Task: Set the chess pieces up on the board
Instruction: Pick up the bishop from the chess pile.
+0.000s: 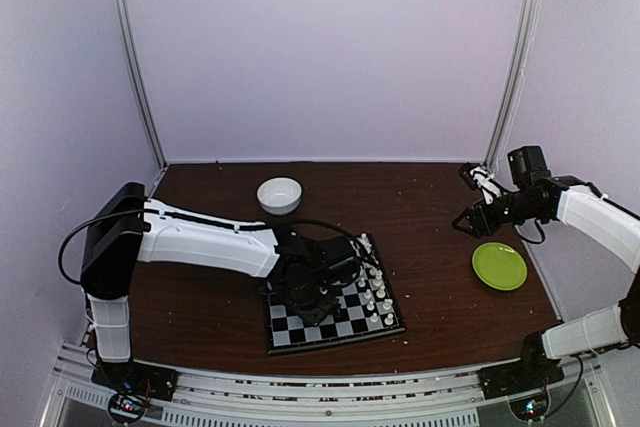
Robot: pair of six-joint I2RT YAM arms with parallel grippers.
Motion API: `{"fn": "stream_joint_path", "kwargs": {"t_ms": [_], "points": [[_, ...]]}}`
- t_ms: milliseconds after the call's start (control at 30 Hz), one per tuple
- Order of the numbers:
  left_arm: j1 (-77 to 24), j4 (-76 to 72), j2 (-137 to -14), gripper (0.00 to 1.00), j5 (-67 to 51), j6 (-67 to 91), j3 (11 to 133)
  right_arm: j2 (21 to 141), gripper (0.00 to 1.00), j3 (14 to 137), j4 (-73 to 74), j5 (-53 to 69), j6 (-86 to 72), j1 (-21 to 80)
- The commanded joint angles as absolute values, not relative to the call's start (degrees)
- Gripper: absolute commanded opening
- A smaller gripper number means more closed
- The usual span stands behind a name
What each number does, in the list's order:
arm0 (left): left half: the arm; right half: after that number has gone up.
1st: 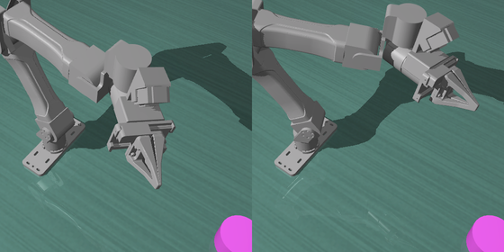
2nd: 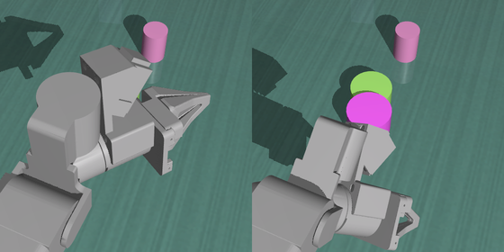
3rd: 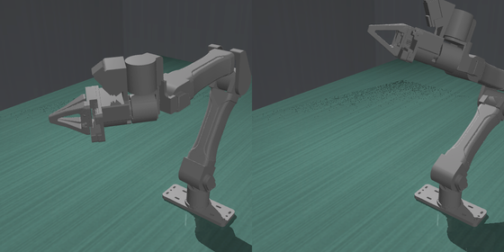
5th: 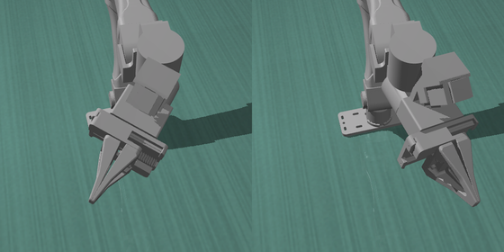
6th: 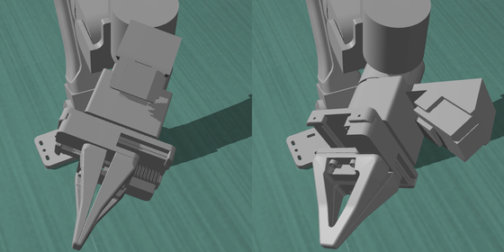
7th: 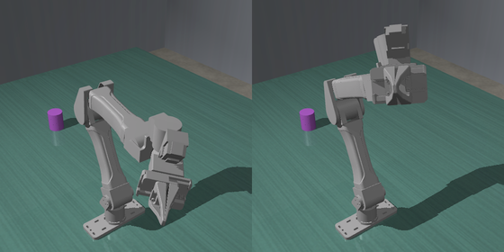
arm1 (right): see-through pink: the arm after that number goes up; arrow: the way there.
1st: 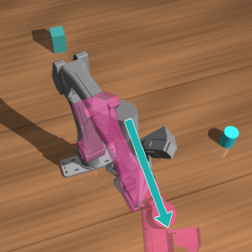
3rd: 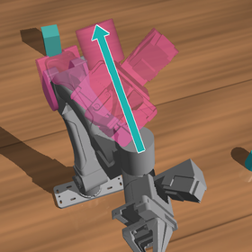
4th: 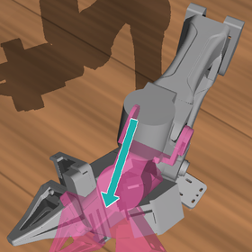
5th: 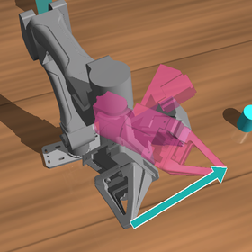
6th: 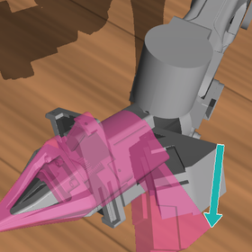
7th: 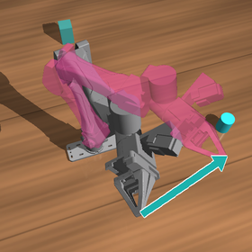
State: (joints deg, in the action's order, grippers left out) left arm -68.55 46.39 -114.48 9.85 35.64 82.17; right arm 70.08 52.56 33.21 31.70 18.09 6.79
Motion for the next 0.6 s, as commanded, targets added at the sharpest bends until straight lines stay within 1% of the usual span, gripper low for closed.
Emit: {"fn": "stream_joint_path", "kwargs": {"t_ms": [0,300,567], "points": [[-67.9,44.7,-115.3,0.29,8.1,35.4,81.2,69.5,0.54,52.2,33.4,32.1,18.7,7.2],[-67.9,45.1,-115.5,0.21,7.9,34.7,81.1,69.4,0.54,52.1,33.4,32.1,18.6,7.2],[-67.9,48.1,-112.9,0.15,11.3,33.0,80.3,68.9,0.54,52.2,33.6,31.0,18.9,7.2]]}}
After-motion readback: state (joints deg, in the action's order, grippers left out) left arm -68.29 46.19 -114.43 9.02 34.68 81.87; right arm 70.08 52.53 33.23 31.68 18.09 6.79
